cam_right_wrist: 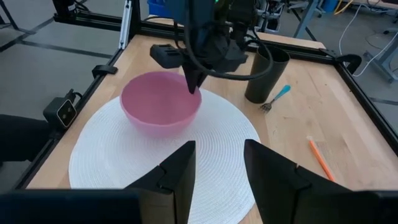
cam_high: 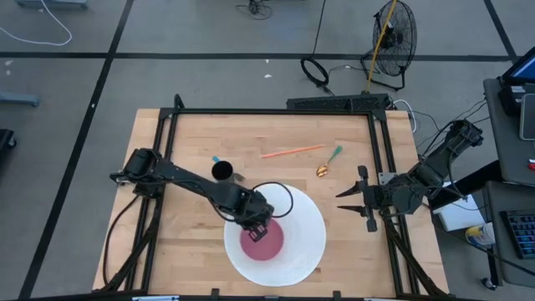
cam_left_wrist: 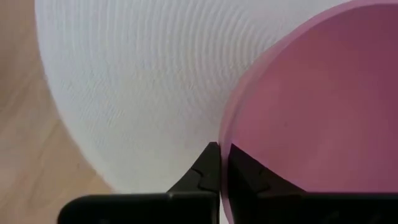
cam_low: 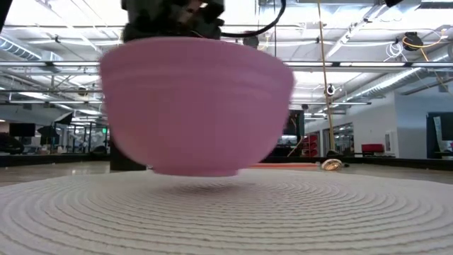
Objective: Pick & Place Utensil
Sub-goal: Put the pink bowl on the white table mat
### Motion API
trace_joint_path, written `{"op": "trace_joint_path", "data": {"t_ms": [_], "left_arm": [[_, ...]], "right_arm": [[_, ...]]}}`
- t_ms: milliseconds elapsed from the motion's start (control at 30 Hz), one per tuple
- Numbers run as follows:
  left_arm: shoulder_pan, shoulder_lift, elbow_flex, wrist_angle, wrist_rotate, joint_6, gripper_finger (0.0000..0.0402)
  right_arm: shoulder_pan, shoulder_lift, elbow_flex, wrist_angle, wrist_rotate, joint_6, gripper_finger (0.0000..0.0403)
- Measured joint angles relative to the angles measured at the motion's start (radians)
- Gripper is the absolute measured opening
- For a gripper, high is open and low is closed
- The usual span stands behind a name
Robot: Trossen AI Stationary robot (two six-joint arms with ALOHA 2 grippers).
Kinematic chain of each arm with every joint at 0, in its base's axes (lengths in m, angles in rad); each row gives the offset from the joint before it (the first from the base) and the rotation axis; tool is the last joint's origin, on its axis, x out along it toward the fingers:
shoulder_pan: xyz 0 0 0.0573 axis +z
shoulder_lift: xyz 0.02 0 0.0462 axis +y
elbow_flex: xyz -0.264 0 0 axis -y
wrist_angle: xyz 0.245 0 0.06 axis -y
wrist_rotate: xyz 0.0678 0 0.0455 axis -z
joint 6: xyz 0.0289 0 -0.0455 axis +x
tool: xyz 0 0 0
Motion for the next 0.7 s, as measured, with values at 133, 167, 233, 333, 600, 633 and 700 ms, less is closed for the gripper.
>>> {"op": "trace_joint_path", "data": {"t_ms": [133, 167, 233, 333, 600, 633, 700], "left_arm": [[-0.018, 0.000, 0.000, -0.051, -0.001, -0.023, 0.0009], [-0.020, 0.000, 0.000, -0.058, -0.001, -0.025, 0.0013], [-0.024, 0.000, 0.000, -0.080, -0.002, -0.026, 0.0016], [-0.024, 0.000, 0.000, -0.122, -0.005, -0.023, 0.0007], [-0.024, 0.000, 0.000, -0.146, -0.031, -0.010, 0.0016], [-0.024, 0.000, 0.000, -0.145, -0.034, -0.007, 0.0012], [-0.024, 0.000, 0.000, -0.141, -0.053, -0.006, 0.0007]], "right_arm": [[0.000, 0.000, 0.000, -0.001, 0.000, 0.000, 0.0130], [0.000, 0.000, 0.000, 0.000, 0.000, 0.000, 0.0130], [0.000, 0.000, 0.000, 0.000, 0.000, 0.000, 0.0130], [0.000, 0.000, 0.000, 0.000, 0.000, 0.000, 0.0130], [0.000, 0.000, 0.000, 0.000, 0.000, 0.023, 0.0130], [0.000, 0.000, 0.000, 0.000, 0.000, 0.025, 0.0130], [0.000, 0.000, 0.000, 0.000, 0.000, 0.026, 0.0130]]}}
